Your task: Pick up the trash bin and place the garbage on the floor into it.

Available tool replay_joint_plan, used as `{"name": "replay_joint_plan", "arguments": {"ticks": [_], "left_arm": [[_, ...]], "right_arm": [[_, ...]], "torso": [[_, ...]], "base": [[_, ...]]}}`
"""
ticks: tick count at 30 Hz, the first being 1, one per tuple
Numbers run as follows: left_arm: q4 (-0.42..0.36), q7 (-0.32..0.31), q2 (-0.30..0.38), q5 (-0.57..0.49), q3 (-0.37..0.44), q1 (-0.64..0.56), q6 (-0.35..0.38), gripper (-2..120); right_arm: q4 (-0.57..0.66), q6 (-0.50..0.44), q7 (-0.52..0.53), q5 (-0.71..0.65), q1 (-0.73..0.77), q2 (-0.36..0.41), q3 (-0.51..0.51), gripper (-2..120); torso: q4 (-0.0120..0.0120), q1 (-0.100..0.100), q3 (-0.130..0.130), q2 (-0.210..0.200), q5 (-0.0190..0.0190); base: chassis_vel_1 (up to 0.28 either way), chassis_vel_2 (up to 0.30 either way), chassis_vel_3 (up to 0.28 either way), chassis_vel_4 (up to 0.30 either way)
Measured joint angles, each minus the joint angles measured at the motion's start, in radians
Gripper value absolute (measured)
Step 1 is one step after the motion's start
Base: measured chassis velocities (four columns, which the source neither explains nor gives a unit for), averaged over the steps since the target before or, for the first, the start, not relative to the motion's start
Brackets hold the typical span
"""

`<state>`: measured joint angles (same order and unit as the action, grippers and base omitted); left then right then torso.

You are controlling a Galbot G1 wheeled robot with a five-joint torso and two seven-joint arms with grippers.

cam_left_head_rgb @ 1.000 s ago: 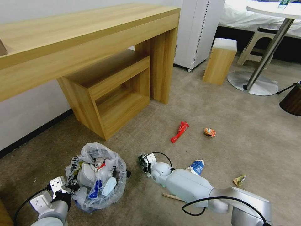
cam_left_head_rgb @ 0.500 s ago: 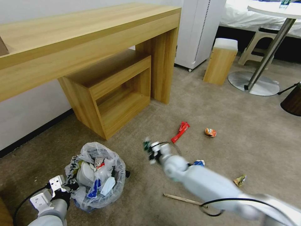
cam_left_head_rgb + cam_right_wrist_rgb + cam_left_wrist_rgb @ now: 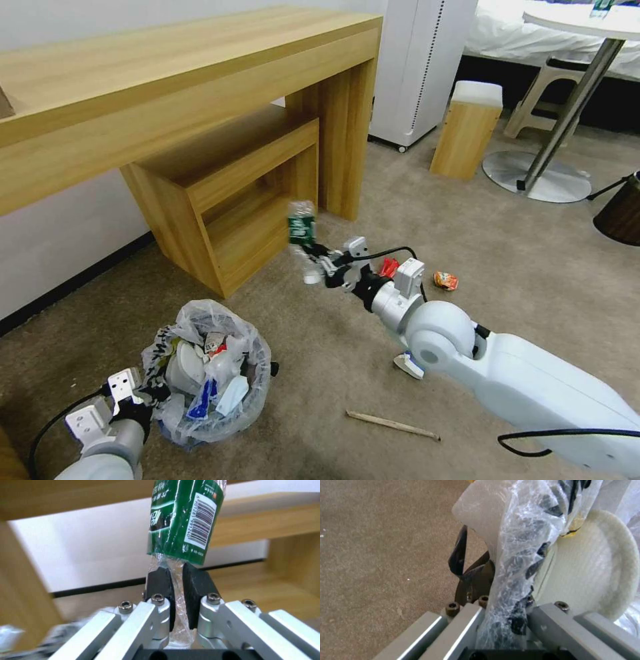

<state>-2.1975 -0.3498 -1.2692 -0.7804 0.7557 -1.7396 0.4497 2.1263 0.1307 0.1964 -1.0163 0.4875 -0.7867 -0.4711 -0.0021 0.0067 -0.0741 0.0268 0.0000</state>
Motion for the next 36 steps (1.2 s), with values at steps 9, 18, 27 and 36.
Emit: {"name": "replay_joint_plan", "arguments": {"ticks": [9,18,27,36], "left_arm": [[-0.063,-0.017,0.028,-0.039,0.016,-0.048,0.045,0],[-0.091,-0.032,0.053,-0.073,0.028,-0.070,0.071,0],[-0.113,-0.033,0.050,-0.074,0.029,-0.082,0.071,0],[-0.126,-0.032,0.046,-0.072,0.037,-0.095,0.069,0]], "right_arm": [[0.064,0.040,0.055,-0.046,-0.147,-0.025,-0.209,6],[0.033,0.066,0.125,-0.071,-0.218,-0.073,-0.412,6],[-0.067,0.077,0.164,-0.071,-0.224,-0.134,-0.499,6],[-0.171,0.087,0.204,-0.089,-0.255,-0.251,-0.578,4]], "torso": [[0.0000,0.000,0.000,0.000,-0.0002],[-0.0002,0.000,0.000,0.000,-0.0001],[-0.0002,0.000,0.000,0.000,-0.0001],[-0.0001,0.000,0.000,0.000,-0.0001]], "base": [[0.000,0.000,0.000,0.000],[0.000,0.000,0.000,0.000],[0.000,0.000,0.000,0.000],[0.000,0.000,0.000,0.000]]}}
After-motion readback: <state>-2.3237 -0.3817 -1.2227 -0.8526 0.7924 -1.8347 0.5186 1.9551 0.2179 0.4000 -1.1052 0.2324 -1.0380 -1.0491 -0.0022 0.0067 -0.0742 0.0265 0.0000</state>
